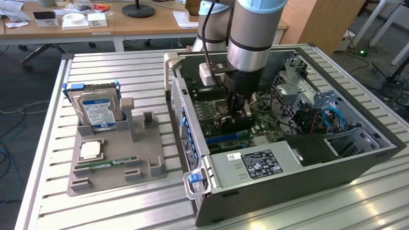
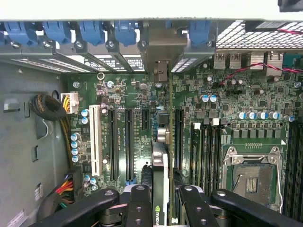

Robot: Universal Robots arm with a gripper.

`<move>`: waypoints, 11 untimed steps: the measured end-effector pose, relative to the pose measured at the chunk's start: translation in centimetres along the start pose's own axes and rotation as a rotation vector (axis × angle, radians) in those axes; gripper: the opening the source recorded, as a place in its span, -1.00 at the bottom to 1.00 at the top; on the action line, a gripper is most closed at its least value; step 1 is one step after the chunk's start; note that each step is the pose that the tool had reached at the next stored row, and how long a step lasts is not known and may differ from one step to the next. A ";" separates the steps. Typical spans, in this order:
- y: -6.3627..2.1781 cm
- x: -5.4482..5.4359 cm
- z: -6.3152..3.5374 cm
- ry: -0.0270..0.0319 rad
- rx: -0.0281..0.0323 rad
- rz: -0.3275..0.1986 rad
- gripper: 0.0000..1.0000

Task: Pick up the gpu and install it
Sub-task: 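Insert the gpu into the slot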

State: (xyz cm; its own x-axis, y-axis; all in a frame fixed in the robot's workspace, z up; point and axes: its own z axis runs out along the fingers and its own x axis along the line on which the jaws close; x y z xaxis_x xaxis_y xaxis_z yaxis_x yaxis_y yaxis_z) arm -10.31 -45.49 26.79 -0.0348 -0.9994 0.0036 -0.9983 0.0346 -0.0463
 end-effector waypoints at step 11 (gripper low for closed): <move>0.14 0.1 0.31 0.0002 0.0001 0.005 -0.47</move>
State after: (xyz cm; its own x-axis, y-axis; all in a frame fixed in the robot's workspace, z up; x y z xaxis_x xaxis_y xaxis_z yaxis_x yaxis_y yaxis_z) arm -10.44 -45.55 26.47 -0.0397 -0.9992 0.0035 -0.9981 0.0395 -0.0464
